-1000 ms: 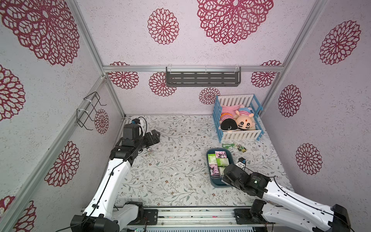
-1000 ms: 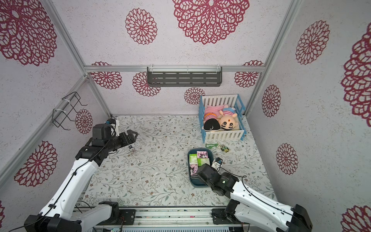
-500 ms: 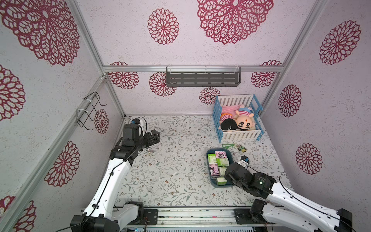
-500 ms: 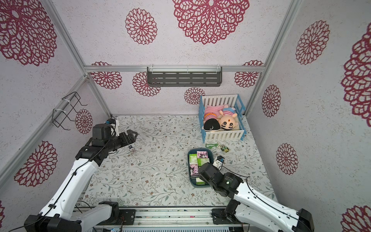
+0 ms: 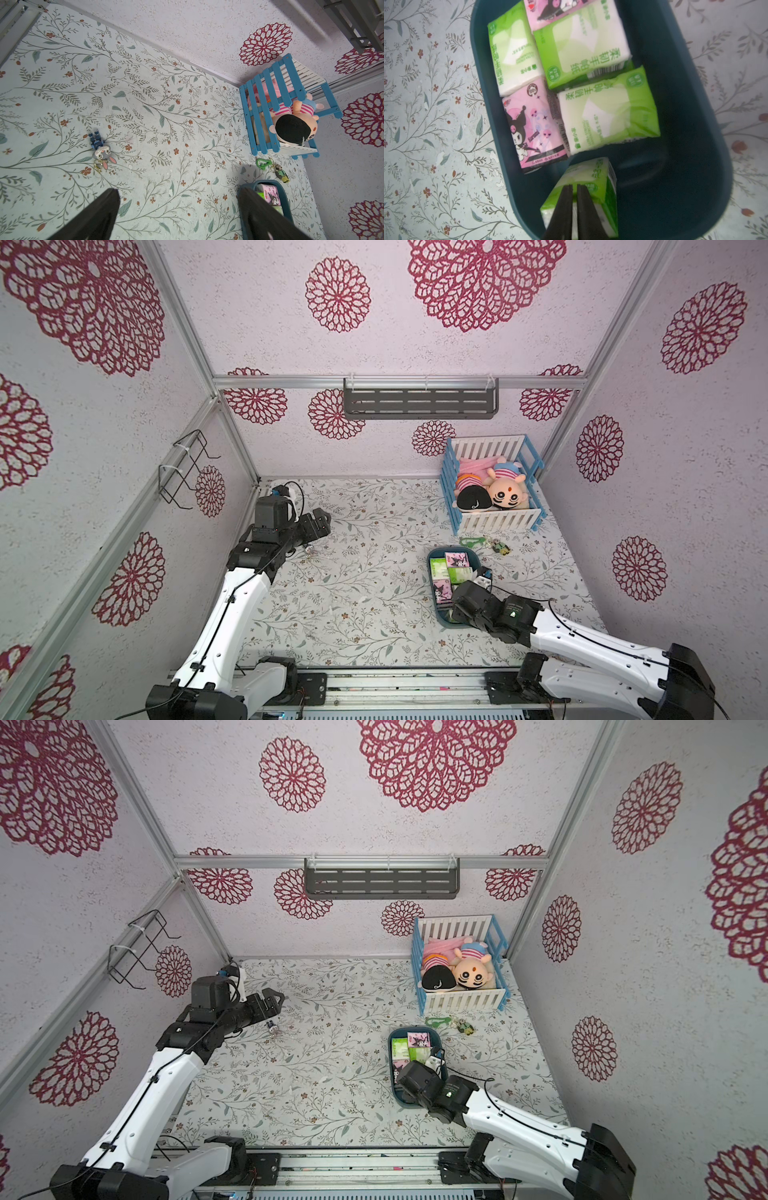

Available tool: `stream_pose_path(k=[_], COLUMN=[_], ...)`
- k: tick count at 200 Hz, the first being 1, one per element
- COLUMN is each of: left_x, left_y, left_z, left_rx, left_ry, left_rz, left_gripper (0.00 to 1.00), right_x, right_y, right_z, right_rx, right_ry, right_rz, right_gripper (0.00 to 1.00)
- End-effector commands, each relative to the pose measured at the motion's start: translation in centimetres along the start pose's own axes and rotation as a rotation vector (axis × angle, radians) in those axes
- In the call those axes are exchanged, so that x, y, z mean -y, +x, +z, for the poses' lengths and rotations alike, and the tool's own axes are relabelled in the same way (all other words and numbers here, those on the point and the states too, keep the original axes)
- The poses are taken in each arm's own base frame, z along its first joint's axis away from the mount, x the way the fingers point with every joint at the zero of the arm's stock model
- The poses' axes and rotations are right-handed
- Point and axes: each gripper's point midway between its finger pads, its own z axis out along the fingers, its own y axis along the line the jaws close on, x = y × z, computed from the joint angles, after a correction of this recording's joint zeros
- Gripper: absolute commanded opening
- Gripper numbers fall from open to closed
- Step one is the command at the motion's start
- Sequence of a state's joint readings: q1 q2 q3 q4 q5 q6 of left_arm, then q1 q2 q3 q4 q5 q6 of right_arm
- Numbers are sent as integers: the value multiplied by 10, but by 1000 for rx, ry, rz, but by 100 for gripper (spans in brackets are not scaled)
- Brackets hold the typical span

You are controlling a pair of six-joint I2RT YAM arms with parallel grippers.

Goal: Put the pocket tissues into the storage box
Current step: Place the pocket tissues in the storage box.

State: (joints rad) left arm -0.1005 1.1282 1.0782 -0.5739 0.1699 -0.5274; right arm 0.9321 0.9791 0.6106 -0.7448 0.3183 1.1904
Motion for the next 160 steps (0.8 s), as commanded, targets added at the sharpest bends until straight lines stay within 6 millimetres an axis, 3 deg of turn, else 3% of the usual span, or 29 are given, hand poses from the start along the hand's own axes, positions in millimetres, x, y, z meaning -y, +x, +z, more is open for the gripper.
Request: stream_pose_path(k=[1, 24, 53, 66, 107, 160], left_x=[2, 3, 7, 8, 8, 10], left_y=[-1, -1, -4, -6, -7, -10], left_z=[-1, 2, 3, 2, 2, 2], left_rx=[4, 0, -4, 2, 3, 8], left_ry=[2, 8, 22, 22, 18, 18], left_rz=[14, 7, 3, 6, 10, 11], left_gripper=[97, 97, 97, 97, 97, 97], right_x=[30, 58, 63, 65, 54, 21], right_y=[8, 11, 16, 14, -11, -45], right_z=[-3, -7, 0, 2, -10, -33], right_rx=[-1, 14, 3, 4, 73, 147], right_ry=[67, 112, 108, 144, 214, 189], right_rz=[46, 83, 108, 95, 34, -43], right_gripper=[10, 11, 14, 22, 48, 48])
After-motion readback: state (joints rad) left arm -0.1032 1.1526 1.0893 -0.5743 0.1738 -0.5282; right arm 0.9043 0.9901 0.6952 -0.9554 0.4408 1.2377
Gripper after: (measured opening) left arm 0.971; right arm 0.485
